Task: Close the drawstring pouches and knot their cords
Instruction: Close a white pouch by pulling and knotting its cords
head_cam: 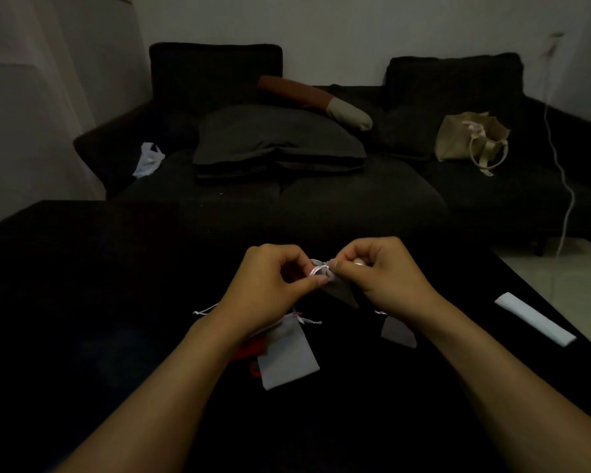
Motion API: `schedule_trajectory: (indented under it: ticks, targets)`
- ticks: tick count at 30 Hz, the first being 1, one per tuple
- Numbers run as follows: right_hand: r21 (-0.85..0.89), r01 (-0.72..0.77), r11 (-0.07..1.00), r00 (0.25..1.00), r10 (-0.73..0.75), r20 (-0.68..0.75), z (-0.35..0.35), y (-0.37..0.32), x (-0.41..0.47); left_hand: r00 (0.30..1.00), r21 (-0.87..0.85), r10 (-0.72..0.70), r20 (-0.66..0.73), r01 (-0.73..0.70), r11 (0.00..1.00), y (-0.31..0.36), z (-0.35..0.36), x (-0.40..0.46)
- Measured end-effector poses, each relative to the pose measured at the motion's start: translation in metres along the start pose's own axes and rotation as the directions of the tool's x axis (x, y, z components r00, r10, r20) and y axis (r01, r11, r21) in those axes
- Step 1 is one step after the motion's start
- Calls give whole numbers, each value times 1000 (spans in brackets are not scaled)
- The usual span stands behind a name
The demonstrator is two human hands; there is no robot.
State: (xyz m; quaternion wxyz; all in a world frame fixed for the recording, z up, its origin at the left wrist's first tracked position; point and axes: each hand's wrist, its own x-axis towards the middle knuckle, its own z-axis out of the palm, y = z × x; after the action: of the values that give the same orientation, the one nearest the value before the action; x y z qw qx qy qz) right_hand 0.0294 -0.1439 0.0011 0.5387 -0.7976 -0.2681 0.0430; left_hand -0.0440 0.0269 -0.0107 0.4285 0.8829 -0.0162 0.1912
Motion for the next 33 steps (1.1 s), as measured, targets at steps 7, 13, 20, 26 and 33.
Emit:
schedule_trajectory:
  ticks: [7, 13, 20, 26, 33]
  targets:
    - [-71, -9, 997, 999, 12, 45, 1, 2, 0, 985, 157, 151, 81, -162, 974, -3, -1, 5]
    - [-17, 75, 997, 997, -74, 38, 4, 3, -1, 978, -477, -199, 68, 207, 854, 5, 2, 4]
    - [75, 158, 985, 986, -161, 36, -1, -2, -3, 975, -464, -187, 116, 220, 858, 4, -5, 6]
    - [11, 257, 966, 956, -256, 146, -4, -4, -6, 977, -344, -122, 175, 177, 922, 5, -13, 3]
    - [12, 271, 962, 954, -270, 132, -6, -4, -6, 970, -373, -114, 213, 189, 909, 3, -13, 4]
